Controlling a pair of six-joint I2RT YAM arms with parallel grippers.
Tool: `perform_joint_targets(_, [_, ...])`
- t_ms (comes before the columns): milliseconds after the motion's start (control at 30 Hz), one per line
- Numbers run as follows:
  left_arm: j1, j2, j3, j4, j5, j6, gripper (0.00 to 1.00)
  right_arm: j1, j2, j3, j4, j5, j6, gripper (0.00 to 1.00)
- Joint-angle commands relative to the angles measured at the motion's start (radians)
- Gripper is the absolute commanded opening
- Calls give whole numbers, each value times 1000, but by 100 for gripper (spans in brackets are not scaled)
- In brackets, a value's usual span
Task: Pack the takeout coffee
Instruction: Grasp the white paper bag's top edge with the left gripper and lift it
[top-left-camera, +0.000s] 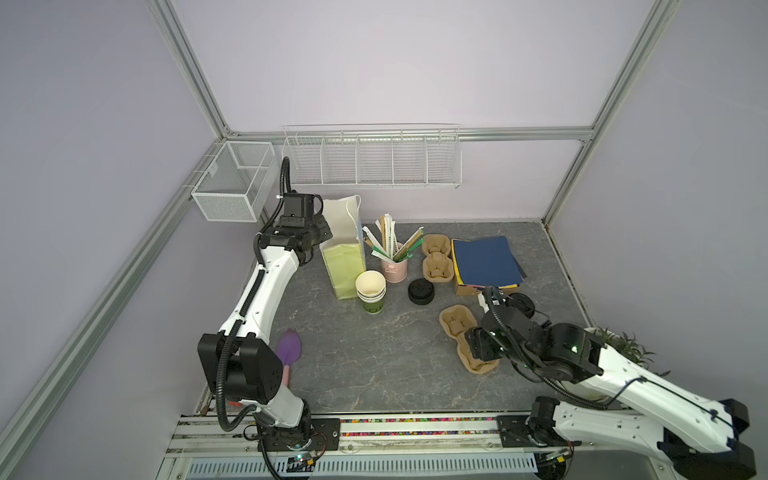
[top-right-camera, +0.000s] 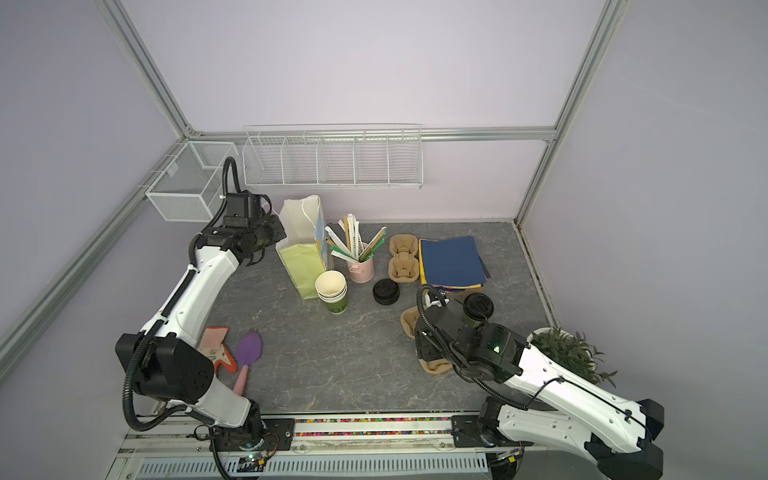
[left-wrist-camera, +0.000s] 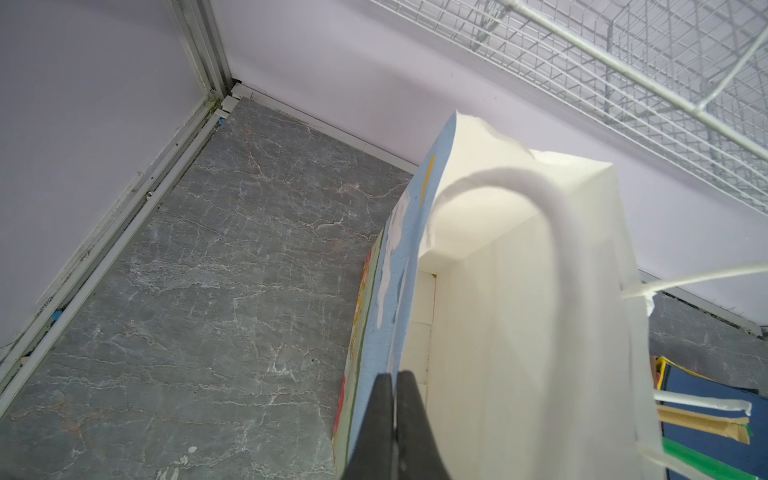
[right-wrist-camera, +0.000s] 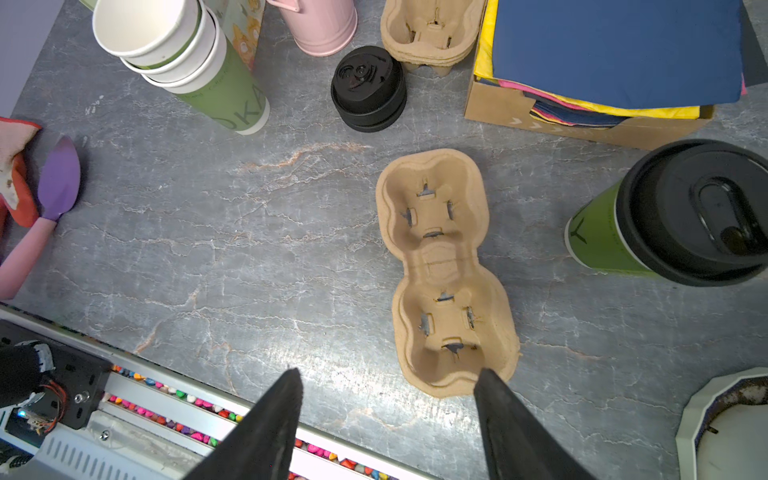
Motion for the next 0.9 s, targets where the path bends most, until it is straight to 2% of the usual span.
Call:
perform_joint_targets(0, [8, -12, 64, -51, -36, 10, 0, 4, -26, -19, -30, 20, 26, 70])
perform_joint_targets(300, [10, -158, 121, -121, -89, 0, 0, 4, -26, -24, -32, 26, 27, 70])
perform_joint_targets(600, [-2, -405, 127, -270, -92, -54, 0, 2, -11, -5, -56, 80, 20, 71])
perform_joint_targets(733, [-120, -508, 194, -368, -165, -84, 0, -27, 12, 27, -92, 95, -5, 74])
perform_joint_targets(867, [-228, -591, 253, -439, -176, -160, 0, -89, 14, 47, -96, 61, -40, 77])
